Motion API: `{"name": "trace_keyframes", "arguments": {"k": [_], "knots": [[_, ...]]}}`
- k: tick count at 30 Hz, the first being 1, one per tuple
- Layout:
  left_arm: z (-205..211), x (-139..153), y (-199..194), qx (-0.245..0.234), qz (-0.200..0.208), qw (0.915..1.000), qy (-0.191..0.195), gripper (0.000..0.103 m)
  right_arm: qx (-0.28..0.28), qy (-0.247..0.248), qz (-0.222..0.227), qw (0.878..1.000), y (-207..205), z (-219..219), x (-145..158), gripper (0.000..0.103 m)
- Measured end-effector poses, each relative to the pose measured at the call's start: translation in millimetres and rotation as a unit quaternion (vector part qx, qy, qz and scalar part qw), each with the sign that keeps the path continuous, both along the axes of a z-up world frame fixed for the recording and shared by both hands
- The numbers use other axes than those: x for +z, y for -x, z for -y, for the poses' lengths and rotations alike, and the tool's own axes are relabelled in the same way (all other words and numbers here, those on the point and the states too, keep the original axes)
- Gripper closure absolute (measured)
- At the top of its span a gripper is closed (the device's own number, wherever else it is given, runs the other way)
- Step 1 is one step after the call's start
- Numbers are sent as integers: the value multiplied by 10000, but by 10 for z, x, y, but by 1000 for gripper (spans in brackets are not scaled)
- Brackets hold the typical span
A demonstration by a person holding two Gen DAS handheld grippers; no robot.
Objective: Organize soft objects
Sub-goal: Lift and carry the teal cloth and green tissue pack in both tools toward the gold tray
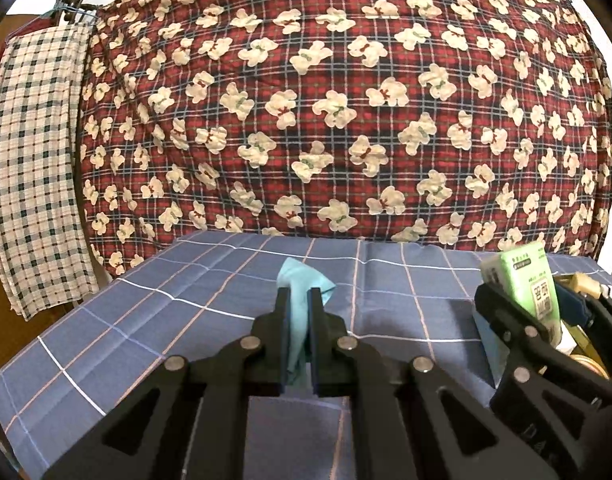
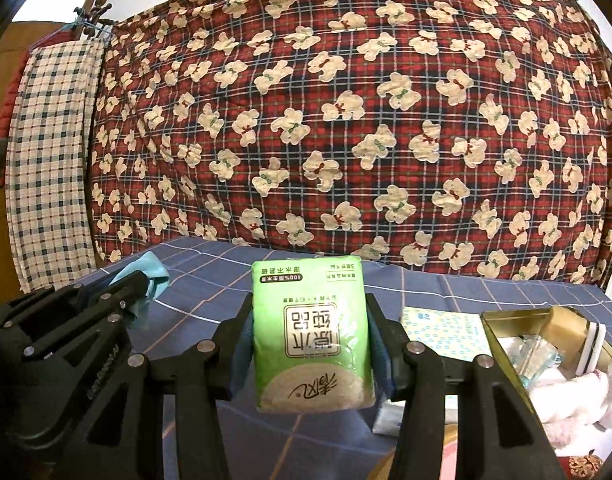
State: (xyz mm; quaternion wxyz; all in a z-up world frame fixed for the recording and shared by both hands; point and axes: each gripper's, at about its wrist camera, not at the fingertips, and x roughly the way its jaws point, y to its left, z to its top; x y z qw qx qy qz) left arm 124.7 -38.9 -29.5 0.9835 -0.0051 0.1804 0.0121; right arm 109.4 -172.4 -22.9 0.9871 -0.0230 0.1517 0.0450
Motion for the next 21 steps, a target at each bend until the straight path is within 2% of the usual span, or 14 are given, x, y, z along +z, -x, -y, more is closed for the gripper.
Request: {"name": "trace_keyframes", "arguments": {"k": [10,21], "knots": [[201,-1,75,-274,-43,9996,12,98,-137,26,100,9999,99,109,14,50],[356,8,136,-350,11,9994,56,98,-364,-97,181,9991,195,310,33,50]]}}
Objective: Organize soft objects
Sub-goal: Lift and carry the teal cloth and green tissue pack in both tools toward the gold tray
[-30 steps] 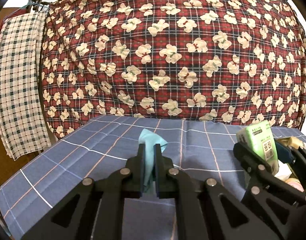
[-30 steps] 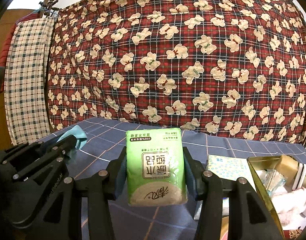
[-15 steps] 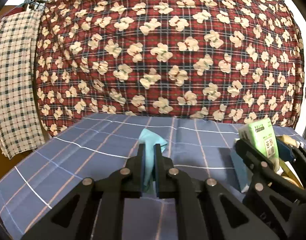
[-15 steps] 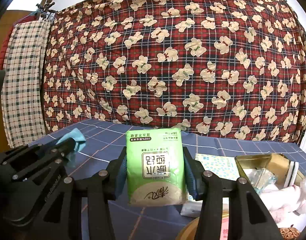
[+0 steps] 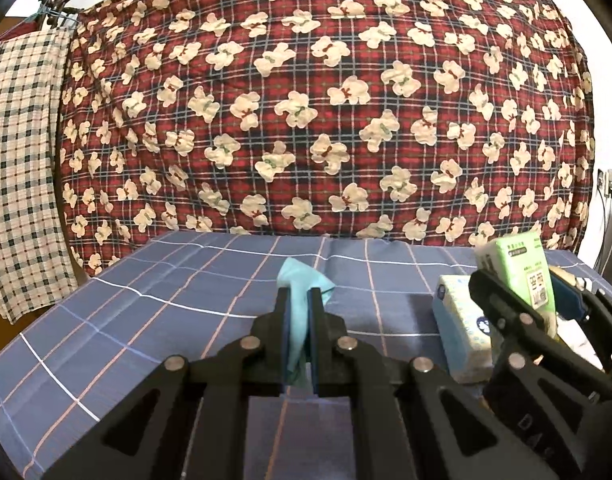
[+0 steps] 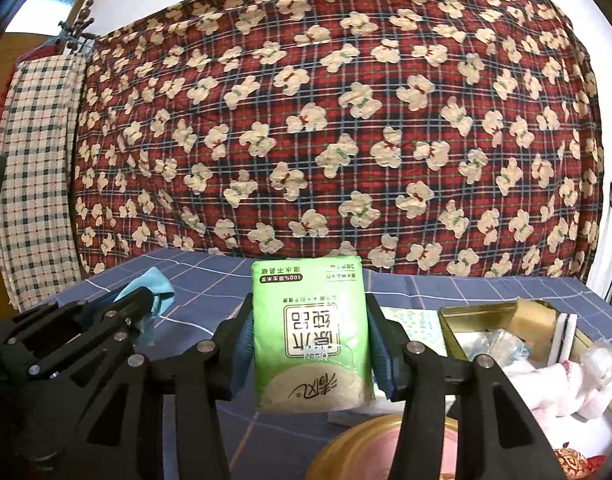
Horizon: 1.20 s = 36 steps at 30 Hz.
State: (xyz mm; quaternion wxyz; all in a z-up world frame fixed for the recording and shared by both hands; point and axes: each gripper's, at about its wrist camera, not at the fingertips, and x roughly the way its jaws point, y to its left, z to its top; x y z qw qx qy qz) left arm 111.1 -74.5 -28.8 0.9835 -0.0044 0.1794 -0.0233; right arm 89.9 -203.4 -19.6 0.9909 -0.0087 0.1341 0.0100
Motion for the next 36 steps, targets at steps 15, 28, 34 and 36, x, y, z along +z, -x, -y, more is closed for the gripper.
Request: {"name": "trace_keyframes", "arguments": {"k": [15,28,34,36], "knots": [[232,3,49,-111,14,9999,-28,98,-309,-98,125,9994,115,300,27,50],[389,5,80,-202,22,9998,-33,98,-414,-148,247,9987,194,458,43,50],[470,9,90,-257,-3,9997,6,98,-451,-156,312,9984,224,508,54,50],[492,10,95,-284,0,9996,26,98,-468,-162,299,9983,222,530,52,50]]}}
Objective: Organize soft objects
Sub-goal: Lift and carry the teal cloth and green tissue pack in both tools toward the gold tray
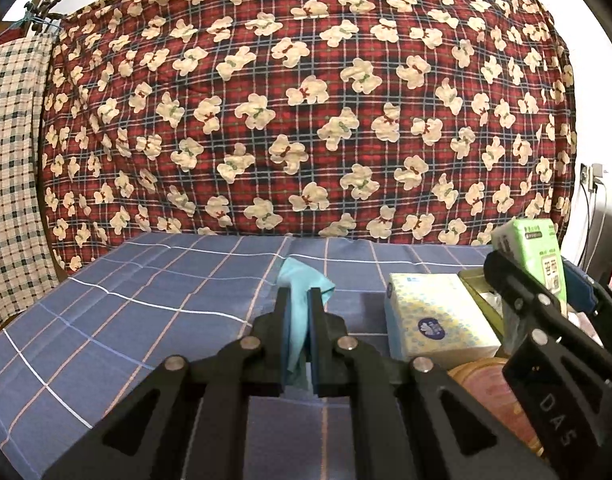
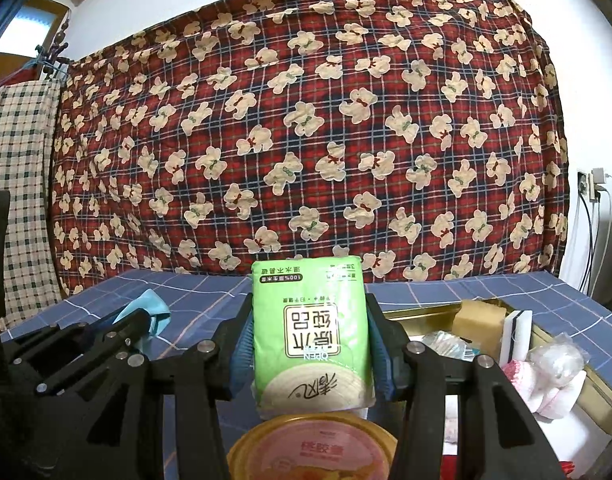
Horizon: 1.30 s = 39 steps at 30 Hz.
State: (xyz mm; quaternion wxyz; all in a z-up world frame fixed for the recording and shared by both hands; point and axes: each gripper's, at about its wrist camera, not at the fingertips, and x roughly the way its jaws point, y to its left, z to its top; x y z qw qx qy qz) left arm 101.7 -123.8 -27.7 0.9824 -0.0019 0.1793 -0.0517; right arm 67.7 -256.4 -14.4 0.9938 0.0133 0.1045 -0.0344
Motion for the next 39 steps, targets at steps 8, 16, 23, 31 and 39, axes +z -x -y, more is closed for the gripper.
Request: {"name": "trace_keyframes", "arguments": {"k": [8,16,23,31,39], "knots": [[86,6,-2,-95,0,9999,100,98,-75,27,-3,10000,29,72,3,50],[161,14,55,-178,89,9997,128,98,-103,33,122,9999,97,127,22,50],[195,9,50,-236,20,9996,170,98,-105,8,177,9998,127,181,33,50],[216,5,56,-266,-28,9994,203,98,-144,-51,188,9997,150,264,18,50],[311,6,87,-401,-111,9989,223,98,-110,64,280,9995,243,297,30,50]]}}
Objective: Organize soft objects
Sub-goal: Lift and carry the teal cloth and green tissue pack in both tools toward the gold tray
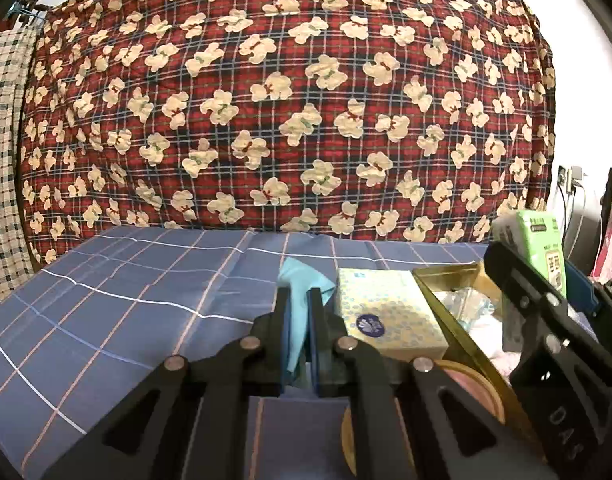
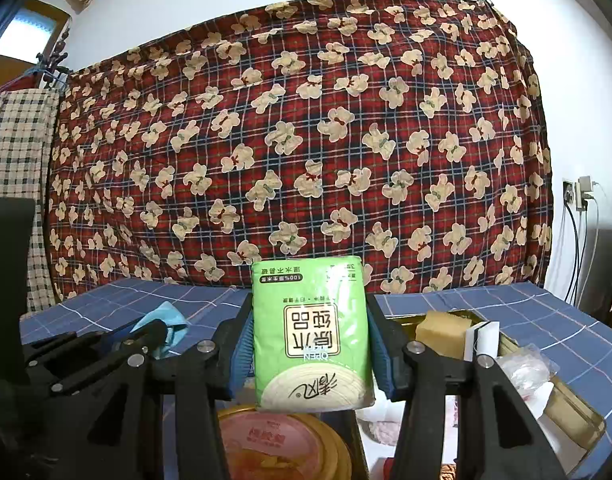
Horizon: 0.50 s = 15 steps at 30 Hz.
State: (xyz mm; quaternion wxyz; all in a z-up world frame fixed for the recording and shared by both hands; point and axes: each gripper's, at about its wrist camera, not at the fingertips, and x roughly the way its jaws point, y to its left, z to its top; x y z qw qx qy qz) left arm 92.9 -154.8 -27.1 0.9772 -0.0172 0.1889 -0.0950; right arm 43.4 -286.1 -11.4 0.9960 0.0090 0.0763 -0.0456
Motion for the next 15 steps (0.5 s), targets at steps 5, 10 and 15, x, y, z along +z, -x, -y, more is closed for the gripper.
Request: {"name": "trace_keyframes", "arguments": {"k": [5,10,15], "knots": [[6,11,1,-7,-31,10000,0,98,8,7,9,10000,24,3,3,50],[11,18,11,-28,-22,10000,1,98,56,22,4,10000,73,5,21,50],[21,60,51,-78,-21,10000,4,98,110,28,-16,9999,86,16,51,50]]}}
